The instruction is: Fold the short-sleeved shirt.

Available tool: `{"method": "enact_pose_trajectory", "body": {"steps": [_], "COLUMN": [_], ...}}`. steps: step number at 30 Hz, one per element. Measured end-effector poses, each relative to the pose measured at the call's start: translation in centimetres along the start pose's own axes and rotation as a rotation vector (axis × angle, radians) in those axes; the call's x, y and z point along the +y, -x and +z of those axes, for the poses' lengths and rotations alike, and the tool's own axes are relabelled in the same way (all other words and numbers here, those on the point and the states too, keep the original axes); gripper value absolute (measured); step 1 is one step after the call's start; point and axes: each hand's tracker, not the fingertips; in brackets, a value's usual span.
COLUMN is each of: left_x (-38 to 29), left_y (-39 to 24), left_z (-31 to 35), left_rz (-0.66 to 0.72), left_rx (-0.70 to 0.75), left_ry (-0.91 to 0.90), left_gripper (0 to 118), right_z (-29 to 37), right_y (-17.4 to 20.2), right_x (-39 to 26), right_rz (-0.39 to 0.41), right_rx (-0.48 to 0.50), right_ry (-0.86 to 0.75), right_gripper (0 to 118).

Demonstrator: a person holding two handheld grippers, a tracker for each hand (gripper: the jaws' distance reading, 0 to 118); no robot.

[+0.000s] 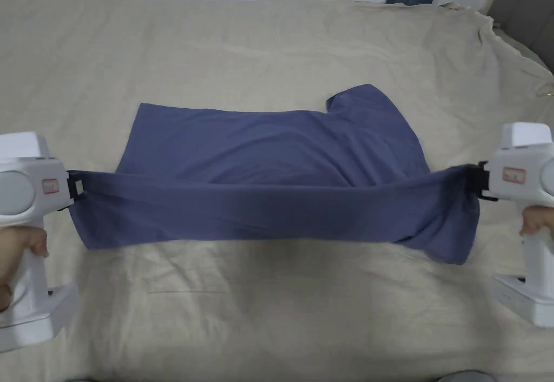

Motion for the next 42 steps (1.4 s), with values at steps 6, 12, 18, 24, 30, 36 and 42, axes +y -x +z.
{"method": "enact_pose_trajectory", "body": {"steps": [6, 12, 18, 24, 30, 36, 42], "left_x": [2.2, 3.1, 3.4, 2.9, 4.6, 6.8, 3.6], "left_y": [-1.9, -3.9, -5.1, -5.3, -3.4, -2.8, -3.3], "left_z": [-6.1, -11.3, -14.7, -15.3, -11.8, -2.7, 6.6], "left_rz": [-0.035, -0.119, -0.149, -0.179, -0.101, -0.098, -0.007], "left_rx": [0.049, 0.083, 0.1, 0.101, 0.08, 0.051, 0.013], "left_ry": [0.046, 0.091, 0.105, 0.106, 0.026, -0.247, -0.499], "left_gripper": [0, 0, 0, 37, 117, 118, 118], "right_z": [-6.9, -13.1, -16.2, -16.3, -11.9, -2.6, 7.8], "right_y": [2.3, 3.2, 3.1, 3.2, 2.6, 2.5, 3.4], "right_x": [3.1, 2.9, 2.0, 1.7, 3.8, 6.1, 2.2], "right_rz": [0.066, 0.04, 0.013, 0.03, -0.019, 0.002, -0.053], "right_rx": [-0.075, -0.121, -0.139, -0.13, -0.058, -0.029, 0.068], "right_ry": [0.076, 0.181, 0.227, 0.229, 0.135, -0.109, -0.444], "right_gripper": [2, 2, 2, 14, 109, 109, 109]}}
